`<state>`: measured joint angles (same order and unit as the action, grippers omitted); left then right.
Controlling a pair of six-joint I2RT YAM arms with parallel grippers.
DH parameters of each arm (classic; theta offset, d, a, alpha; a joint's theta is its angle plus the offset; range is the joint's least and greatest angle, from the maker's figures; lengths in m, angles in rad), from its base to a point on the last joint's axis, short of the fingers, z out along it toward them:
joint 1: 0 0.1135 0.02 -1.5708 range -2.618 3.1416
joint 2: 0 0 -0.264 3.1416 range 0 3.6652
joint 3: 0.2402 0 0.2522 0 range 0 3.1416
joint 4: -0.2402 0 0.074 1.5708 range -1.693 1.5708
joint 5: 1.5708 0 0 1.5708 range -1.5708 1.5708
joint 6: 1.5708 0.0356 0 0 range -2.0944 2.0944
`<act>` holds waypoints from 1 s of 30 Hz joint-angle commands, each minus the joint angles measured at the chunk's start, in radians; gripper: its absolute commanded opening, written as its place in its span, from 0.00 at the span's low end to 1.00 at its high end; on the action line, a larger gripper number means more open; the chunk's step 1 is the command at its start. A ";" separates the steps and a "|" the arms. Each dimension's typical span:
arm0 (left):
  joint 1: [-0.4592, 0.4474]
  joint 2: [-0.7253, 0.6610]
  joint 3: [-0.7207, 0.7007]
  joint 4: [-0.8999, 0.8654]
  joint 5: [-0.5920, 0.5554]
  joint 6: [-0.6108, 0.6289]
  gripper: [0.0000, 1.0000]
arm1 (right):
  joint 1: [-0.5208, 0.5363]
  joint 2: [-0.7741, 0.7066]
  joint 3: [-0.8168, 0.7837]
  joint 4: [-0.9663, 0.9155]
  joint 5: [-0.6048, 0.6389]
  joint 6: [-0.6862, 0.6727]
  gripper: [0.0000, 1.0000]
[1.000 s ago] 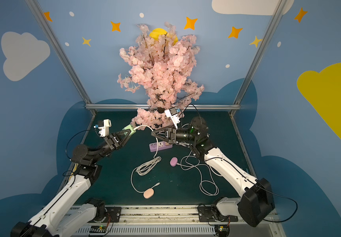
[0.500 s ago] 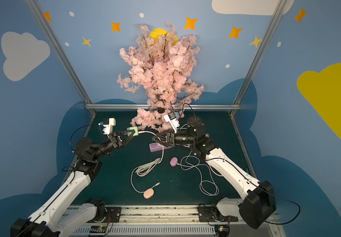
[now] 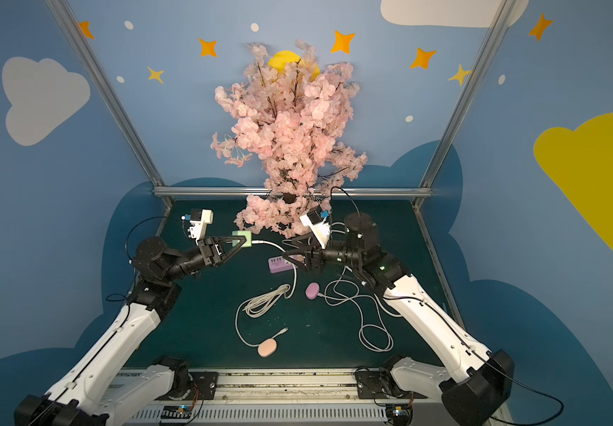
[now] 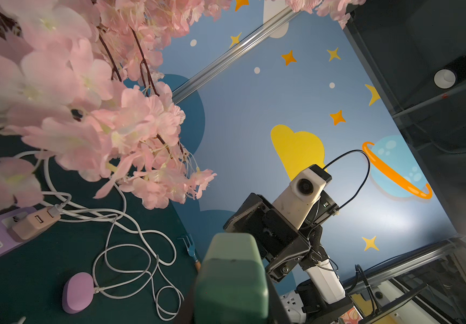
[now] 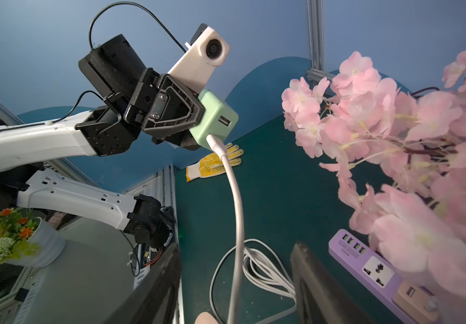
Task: Charge the bluetooth headset
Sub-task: Pick up the plug from the center of the board.
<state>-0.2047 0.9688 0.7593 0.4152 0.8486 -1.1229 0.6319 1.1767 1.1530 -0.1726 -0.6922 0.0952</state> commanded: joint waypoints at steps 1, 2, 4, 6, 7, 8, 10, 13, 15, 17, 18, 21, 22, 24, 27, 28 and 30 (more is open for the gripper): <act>0.004 0.001 0.026 -0.018 0.039 0.031 0.03 | 0.003 0.006 0.046 -0.018 -0.046 -0.114 0.64; 0.004 -0.001 0.025 -0.018 0.046 0.029 0.03 | 0.003 0.013 0.056 -0.013 -0.078 -0.134 0.64; 0.004 -0.003 0.026 -0.018 0.058 0.027 0.03 | 0.005 0.025 0.074 -0.005 -0.110 -0.150 0.65; 0.004 -0.006 0.025 -0.017 0.063 0.020 0.04 | 0.013 0.034 0.089 0.008 -0.121 -0.166 0.65; 0.004 -0.006 0.025 -0.013 0.067 0.016 0.03 | 0.023 0.038 0.097 0.008 -0.119 -0.184 0.64; 0.004 -0.006 0.023 -0.009 0.072 0.010 0.04 | 0.038 0.041 0.103 0.007 -0.107 -0.209 0.64; 0.004 -0.003 0.021 0.004 0.083 -0.005 0.04 | 0.079 0.050 0.114 -0.004 -0.051 -0.275 0.63; 0.004 0.002 0.014 0.024 0.093 -0.026 0.03 | 0.156 0.074 0.129 -0.029 0.064 -0.393 0.62; 0.004 0.005 0.012 0.035 0.097 -0.038 0.03 | 0.187 0.097 0.136 -0.020 0.106 -0.458 0.62; 0.004 0.002 0.009 0.045 0.105 -0.048 0.03 | 0.195 0.124 0.147 0.008 0.116 -0.468 0.62; 0.004 0.001 0.010 0.049 0.105 -0.052 0.03 | 0.197 0.137 0.153 0.020 0.120 -0.468 0.62; 0.004 -0.012 0.003 0.051 0.110 -0.058 0.04 | 0.199 0.175 0.173 0.057 0.134 -0.475 0.62; 0.004 -0.017 0.000 0.051 0.111 -0.060 0.03 | 0.200 0.186 0.179 0.069 0.138 -0.480 0.62; 0.004 -0.025 -0.006 0.051 0.113 -0.063 0.03 | 0.201 0.205 0.191 0.087 0.147 -0.483 0.61; 0.004 -0.036 -0.013 0.046 0.112 -0.066 0.03 | 0.203 0.221 0.196 0.126 0.154 -0.485 0.61; 0.003 -0.039 -0.015 0.045 0.112 -0.067 0.03 | 0.205 0.224 0.198 0.135 0.153 -0.485 0.61; 0.004 -0.041 -0.019 0.042 0.110 -0.066 0.03 | 0.211 0.229 0.203 0.145 0.151 -0.486 0.60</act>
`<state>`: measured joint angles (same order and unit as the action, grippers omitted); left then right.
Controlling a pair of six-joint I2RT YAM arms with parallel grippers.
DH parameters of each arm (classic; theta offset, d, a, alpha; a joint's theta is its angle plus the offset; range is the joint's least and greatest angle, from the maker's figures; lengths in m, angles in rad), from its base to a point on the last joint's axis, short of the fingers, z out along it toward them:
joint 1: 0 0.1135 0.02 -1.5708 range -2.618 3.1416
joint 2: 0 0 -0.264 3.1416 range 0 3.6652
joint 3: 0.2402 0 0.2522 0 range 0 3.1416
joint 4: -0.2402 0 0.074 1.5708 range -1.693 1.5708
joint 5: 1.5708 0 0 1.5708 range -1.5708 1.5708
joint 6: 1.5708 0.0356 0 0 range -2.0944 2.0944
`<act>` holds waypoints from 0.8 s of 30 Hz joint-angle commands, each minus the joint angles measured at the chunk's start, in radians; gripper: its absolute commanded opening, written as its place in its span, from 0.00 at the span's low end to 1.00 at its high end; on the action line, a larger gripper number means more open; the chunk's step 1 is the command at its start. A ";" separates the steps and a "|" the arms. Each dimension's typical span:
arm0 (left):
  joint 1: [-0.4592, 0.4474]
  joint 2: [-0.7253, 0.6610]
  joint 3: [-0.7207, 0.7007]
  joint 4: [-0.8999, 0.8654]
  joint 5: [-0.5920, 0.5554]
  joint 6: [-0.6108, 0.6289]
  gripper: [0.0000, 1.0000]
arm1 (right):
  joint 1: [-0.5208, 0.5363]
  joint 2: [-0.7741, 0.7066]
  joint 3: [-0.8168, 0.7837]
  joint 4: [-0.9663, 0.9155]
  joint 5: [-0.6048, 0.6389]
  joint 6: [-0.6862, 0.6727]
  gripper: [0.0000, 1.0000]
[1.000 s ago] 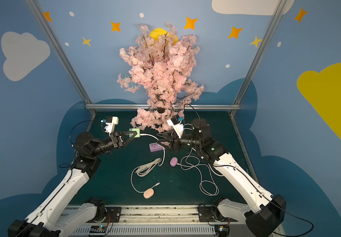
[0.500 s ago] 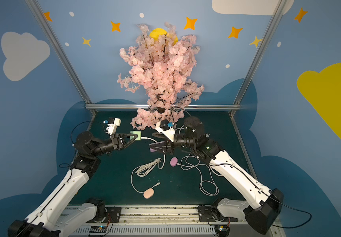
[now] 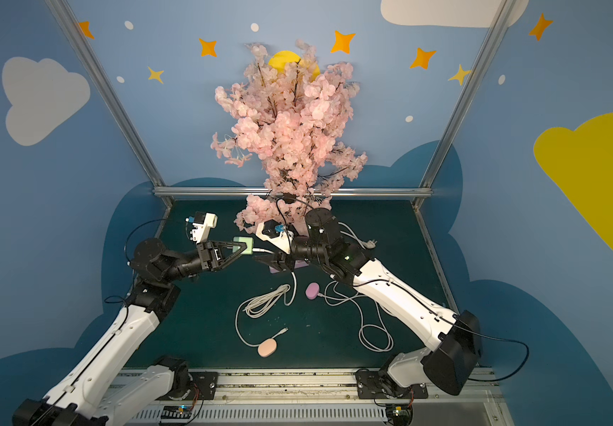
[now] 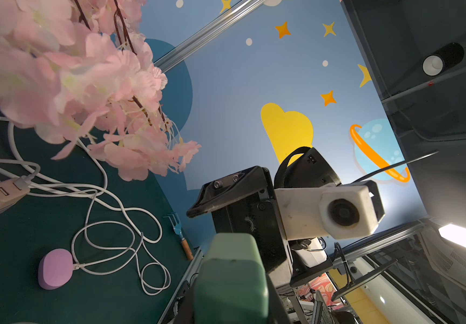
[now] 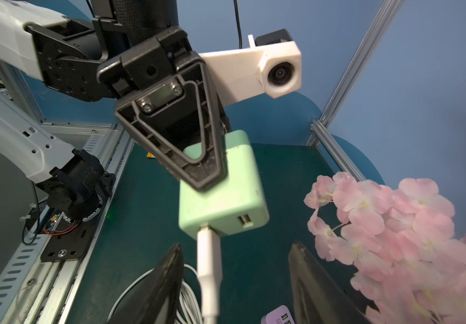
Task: Charge the bluetooth headset
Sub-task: Pick up the plug from the center of the board.
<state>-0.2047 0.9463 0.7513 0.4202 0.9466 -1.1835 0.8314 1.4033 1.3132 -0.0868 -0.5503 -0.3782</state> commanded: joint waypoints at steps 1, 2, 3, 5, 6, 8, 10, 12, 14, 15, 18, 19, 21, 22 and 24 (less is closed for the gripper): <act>0.004 -0.018 -0.012 0.037 0.010 -0.008 0.03 | 0.015 0.002 0.044 0.061 0.009 -0.013 0.59; 0.004 -0.017 -0.012 0.038 0.010 -0.008 0.03 | 0.021 0.001 0.044 0.063 0.009 -0.012 0.58; 0.004 -0.016 -0.012 0.041 0.009 -0.011 0.04 | 0.026 -0.002 0.043 0.065 0.010 -0.013 0.58; 0.004 -0.011 -0.017 0.057 0.008 -0.021 0.03 | 0.037 -0.013 0.032 0.083 0.011 -0.007 0.57; 0.004 -0.007 -0.019 0.066 0.008 -0.025 0.04 | 0.041 -0.018 0.026 0.090 0.010 -0.004 0.56; 0.004 -0.003 -0.023 0.084 0.007 -0.035 0.03 | 0.048 -0.026 0.018 0.104 0.001 0.006 0.54; 0.004 0.002 -0.027 0.103 0.006 -0.046 0.03 | 0.055 -0.028 0.016 0.107 -0.008 0.012 0.53; 0.004 0.009 -0.030 0.117 0.005 -0.057 0.03 | 0.060 -0.024 0.021 0.098 -0.005 0.008 0.52; 0.004 0.011 -0.032 0.131 0.005 -0.067 0.03 | 0.063 -0.020 0.024 0.091 -0.003 0.004 0.50; 0.003 0.010 -0.032 0.137 0.004 -0.072 0.03 | 0.064 -0.017 0.024 0.090 -0.002 0.001 0.50; 0.003 0.010 -0.034 0.156 0.004 -0.085 0.03 | 0.066 -0.012 0.020 0.085 0.006 -0.002 0.51; 0.004 0.011 -0.032 0.158 0.004 -0.088 0.03 | 0.067 -0.010 0.018 0.084 0.009 -0.005 0.52; 0.004 0.010 -0.031 0.164 0.005 -0.092 0.03 | 0.067 -0.010 0.013 0.084 0.021 -0.005 0.56; 0.004 0.008 -0.031 0.164 0.006 -0.094 0.03 | 0.069 -0.009 0.012 0.084 0.025 -0.007 0.56; 0.003 0.009 -0.030 0.164 0.005 -0.094 0.03 | 0.069 -0.006 0.015 0.084 0.029 -0.008 0.56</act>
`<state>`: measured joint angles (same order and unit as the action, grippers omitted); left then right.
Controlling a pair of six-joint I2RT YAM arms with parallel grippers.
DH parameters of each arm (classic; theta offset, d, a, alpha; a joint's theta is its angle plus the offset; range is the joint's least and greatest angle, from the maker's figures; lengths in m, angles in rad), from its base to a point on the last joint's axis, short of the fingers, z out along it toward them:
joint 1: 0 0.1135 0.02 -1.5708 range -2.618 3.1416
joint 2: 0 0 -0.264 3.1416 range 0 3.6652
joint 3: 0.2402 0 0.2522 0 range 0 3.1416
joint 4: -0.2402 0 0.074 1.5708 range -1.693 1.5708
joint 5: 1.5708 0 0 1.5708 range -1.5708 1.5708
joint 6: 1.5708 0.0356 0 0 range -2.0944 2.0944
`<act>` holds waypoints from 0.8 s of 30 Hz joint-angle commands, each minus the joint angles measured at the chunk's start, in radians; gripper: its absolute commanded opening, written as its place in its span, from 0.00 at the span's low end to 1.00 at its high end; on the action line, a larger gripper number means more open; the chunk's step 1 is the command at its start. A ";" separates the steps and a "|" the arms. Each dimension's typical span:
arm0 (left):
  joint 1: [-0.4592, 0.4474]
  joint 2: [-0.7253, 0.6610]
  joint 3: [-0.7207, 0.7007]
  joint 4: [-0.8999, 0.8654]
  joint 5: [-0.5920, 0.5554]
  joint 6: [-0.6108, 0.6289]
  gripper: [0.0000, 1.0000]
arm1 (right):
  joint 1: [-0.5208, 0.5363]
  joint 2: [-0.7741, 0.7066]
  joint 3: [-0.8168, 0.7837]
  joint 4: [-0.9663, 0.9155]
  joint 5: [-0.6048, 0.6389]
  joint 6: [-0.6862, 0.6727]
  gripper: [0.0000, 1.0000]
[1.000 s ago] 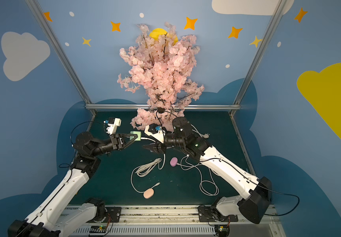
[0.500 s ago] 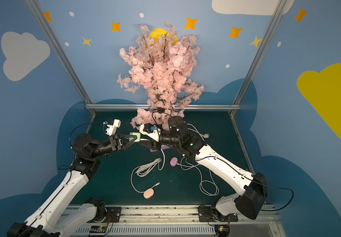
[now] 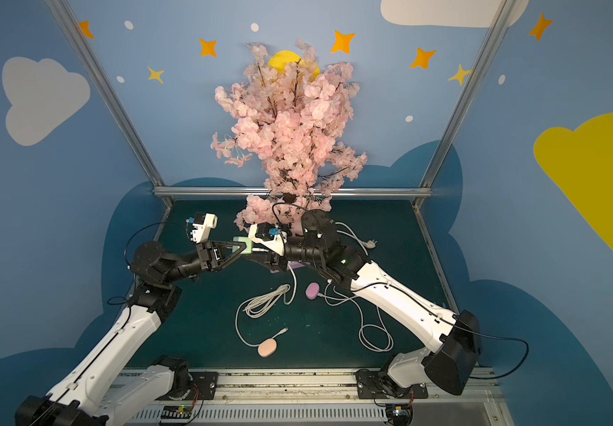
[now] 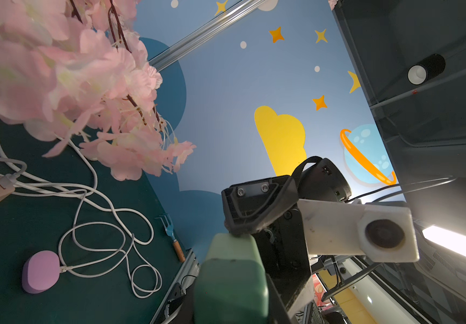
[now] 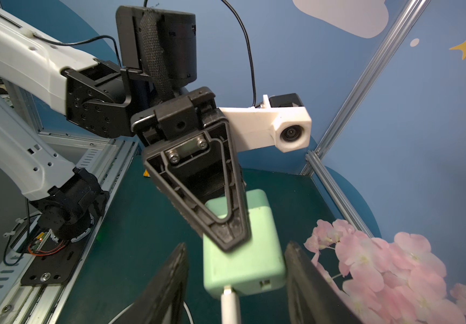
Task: Charge the bluetooth headset
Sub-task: Pick up the plug from the center of the board.
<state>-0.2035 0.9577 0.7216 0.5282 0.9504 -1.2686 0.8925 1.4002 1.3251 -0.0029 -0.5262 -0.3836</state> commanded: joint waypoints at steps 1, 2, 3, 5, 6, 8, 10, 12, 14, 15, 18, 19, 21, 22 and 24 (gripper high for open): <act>0.002 -0.001 -0.001 0.055 0.002 -0.008 0.03 | 0.010 0.000 0.006 -0.001 0.006 -0.005 0.56; 0.003 -0.001 -0.002 0.055 0.001 -0.008 0.03 | 0.011 0.002 0.008 -0.001 0.009 -0.006 0.55; 0.003 -0.001 -0.003 0.055 0.002 -0.008 0.03 | 0.011 0.005 0.013 -0.001 0.006 -0.005 0.51; 0.003 0.000 -0.008 0.062 0.001 -0.011 0.03 | 0.012 0.015 0.029 -0.017 -0.005 -0.004 0.47; 0.003 0.001 -0.010 0.070 0.000 -0.016 0.04 | 0.013 0.020 0.038 -0.025 -0.007 -0.006 0.46; 0.002 0.002 -0.013 0.083 0.001 -0.024 0.04 | 0.013 0.028 0.045 -0.029 -0.003 -0.009 0.44; 0.002 0.002 -0.013 0.086 0.002 -0.026 0.04 | 0.015 0.032 0.046 -0.030 -0.003 -0.009 0.44; 0.002 0.003 -0.012 0.090 0.005 -0.029 0.03 | 0.019 0.036 0.046 -0.033 0.002 -0.015 0.48; 0.001 0.003 -0.010 0.090 0.008 -0.031 0.03 | 0.025 0.036 0.045 -0.037 0.018 -0.024 0.53; 0.003 0.003 -0.009 0.091 0.010 -0.031 0.03 | 0.027 0.036 0.044 -0.040 0.028 -0.032 0.54; 0.002 0.002 -0.007 0.090 0.009 -0.031 0.03 | 0.032 0.037 0.046 -0.048 0.042 -0.043 0.53; 0.003 0.003 -0.007 0.090 0.010 -0.031 0.03 | 0.033 0.037 0.046 -0.048 0.042 -0.046 0.51; 0.003 0.004 -0.007 0.096 0.011 -0.034 0.03 | 0.034 0.040 0.052 -0.055 0.042 -0.046 0.47; 0.003 0.002 -0.008 0.099 0.010 -0.035 0.03 | 0.034 0.042 0.054 -0.056 0.040 -0.046 0.44; 0.003 0.004 -0.010 0.113 0.009 -0.045 0.03 | 0.034 0.046 0.057 -0.061 0.040 -0.044 0.41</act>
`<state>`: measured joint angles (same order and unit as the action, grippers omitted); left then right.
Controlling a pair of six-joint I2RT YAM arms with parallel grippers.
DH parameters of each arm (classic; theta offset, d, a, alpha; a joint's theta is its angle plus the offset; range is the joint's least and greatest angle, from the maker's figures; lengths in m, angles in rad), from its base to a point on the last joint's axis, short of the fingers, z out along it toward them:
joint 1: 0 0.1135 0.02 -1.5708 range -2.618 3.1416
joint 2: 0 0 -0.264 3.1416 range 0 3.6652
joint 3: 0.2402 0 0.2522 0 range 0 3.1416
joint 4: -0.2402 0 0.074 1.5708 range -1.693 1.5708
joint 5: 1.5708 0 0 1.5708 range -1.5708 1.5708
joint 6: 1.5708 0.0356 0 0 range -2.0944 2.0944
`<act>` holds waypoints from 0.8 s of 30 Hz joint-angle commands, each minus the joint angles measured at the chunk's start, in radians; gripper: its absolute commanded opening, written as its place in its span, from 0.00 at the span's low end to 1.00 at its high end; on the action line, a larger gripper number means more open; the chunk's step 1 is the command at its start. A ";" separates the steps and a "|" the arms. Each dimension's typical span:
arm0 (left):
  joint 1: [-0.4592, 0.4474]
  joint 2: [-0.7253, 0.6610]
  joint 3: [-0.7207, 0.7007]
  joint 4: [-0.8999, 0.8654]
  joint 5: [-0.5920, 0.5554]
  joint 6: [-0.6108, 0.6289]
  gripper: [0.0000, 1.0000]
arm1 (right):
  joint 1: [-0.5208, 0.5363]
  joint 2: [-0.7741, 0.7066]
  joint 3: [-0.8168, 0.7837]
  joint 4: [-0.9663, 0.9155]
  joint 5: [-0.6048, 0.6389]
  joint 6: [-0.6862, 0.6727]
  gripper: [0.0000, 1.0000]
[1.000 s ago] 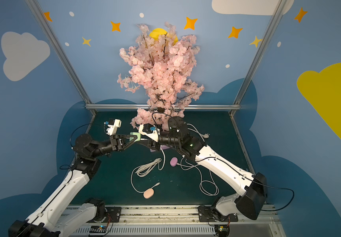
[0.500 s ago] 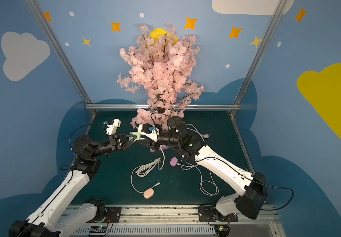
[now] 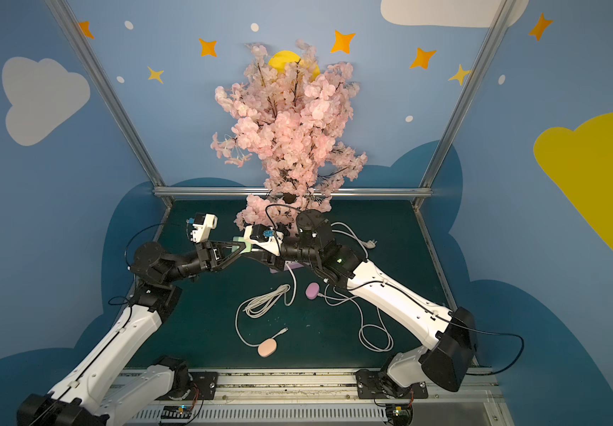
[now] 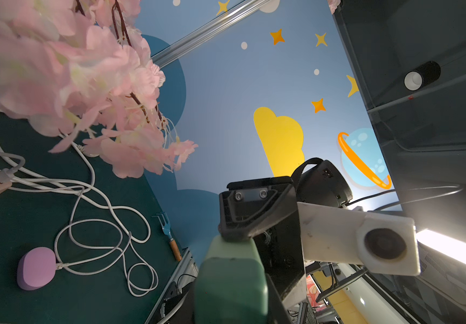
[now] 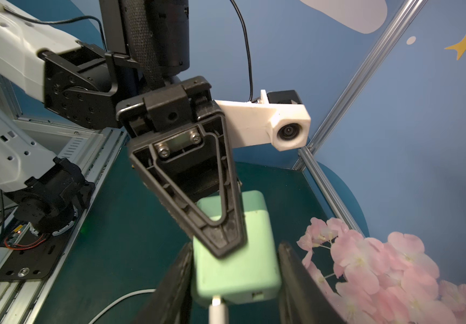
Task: Charge the bluetooth headset
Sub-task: Pick up the plug from the center of the board.
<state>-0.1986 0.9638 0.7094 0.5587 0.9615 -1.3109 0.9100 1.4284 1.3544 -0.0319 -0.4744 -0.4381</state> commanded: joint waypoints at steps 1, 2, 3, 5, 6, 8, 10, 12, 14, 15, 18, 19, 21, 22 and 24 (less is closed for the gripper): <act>-0.002 -0.003 0.000 0.095 -0.002 -0.010 0.03 | 0.017 0.021 0.026 -0.033 -0.013 0.012 0.40; -0.002 -0.001 -0.002 0.112 -0.001 -0.022 0.03 | 0.017 0.023 0.026 -0.035 -0.013 0.014 0.40; -0.003 -0.003 -0.004 0.127 -0.002 -0.030 0.03 | 0.017 0.024 0.024 -0.032 -0.013 0.015 0.44; -0.002 -0.001 -0.002 0.143 -0.002 -0.044 0.03 | 0.017 0.024 0.016 -0.024 -0.008 0.019 0.52; -0.002 -0.002 -0.003 0.144 -0.001 -0.046 0.03 | 0.017 0.023 0.010 -0.016 -0.004 0.019 0.55; -0.002 -0.005 0.001 0.144 -0.001 -0.049 0.03 | 0.017 0.020 0.000 -0.007 0.003 0.020 0.57; -0.002 -0.004 0.001 0.150 0.000 -0.054 0.03 | 0.016 0.015 -0.009 0.001 0.009 0.020 0.58; -0.002 -0.002 0.001 0.166 -0.001 -0.068 0.03 | 0.017 0.011 -0.019 0.015 0.016 0.025 0.57; -0.002 -0.003 -0.001 0.182 -0.001 -0.080 0.03 | 0.017 0.006 -0.028 0.030 0.013 0.036 0.55; -0.003 0.000 -0.002 0.192 -0.002 -0.089 0.03 | 0.015 0.006 -0.031 0.037 0.008 0.041 0.54; -0.003 0.002 -0.007 0.216 -0.004 -0.109 0.03 | 0.013 0.006 -0.034 0.059 -0.012 0.068 0.50; -0.003 0.003 -0.009 0.221 -0.007 -0.114 0.03 | 0.012 0.006 -0.035 0.065 -0.022 0.075 0.49; -0.002 0.004 -0.013 0.236 -0.008 -0.127 0.03 | 0.009 0.007 -0.036 0.079 -0.042 0.095 0.45; -0.003 0.001 -0.013 0.244 -0.009 -0.135 0.03 | 0.006 0.007 -0.035 0.084 -0.052 0.105 0.43; -0.002 0.001 -0.014 0.261 -0.012 -0.149 0.03 | 0.002 0.009 -0.036 0.093 -0.070 0.124 0.37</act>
<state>-0.1974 0.9695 0.6933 0.6979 0.9592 -1.4387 0.9115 1.4334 1.3350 0.0467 -0.4908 -0.3786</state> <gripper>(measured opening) 0.272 0.455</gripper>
